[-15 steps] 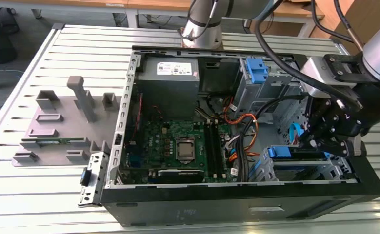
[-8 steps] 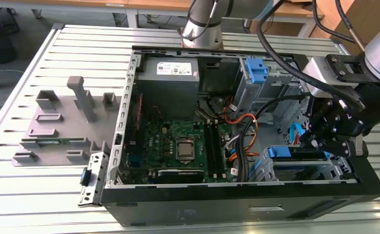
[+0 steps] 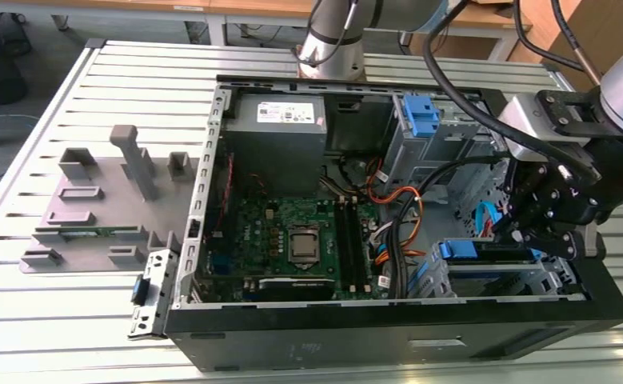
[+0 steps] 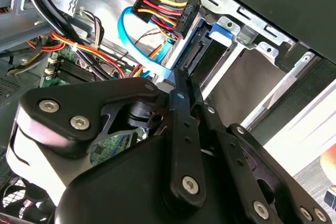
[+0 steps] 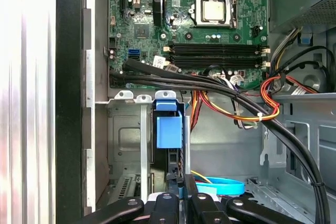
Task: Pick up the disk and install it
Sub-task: 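Insert the first disk wire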
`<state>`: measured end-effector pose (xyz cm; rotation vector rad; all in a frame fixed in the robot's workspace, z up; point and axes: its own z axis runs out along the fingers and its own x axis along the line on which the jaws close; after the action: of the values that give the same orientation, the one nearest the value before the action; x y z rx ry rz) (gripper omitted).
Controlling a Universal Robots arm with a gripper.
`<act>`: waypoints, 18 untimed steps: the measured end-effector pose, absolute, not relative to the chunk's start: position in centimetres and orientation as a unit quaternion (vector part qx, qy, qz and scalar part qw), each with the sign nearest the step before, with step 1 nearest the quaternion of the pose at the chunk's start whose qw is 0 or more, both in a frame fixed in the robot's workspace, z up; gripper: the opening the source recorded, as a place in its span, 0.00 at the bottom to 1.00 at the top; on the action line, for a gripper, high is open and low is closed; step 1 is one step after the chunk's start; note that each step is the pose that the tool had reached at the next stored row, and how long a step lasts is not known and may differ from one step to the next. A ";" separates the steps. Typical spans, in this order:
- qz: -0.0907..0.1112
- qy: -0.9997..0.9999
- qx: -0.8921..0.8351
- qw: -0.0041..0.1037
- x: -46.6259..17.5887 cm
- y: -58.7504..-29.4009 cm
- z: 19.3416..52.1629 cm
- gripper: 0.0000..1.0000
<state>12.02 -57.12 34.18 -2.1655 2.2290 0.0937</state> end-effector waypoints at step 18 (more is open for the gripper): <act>0.030 0.717 -0.696 0.016 12.1 -57.4 33.7 0.16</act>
<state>12.05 -57.37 33.71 -2.1657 2.2289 0.0935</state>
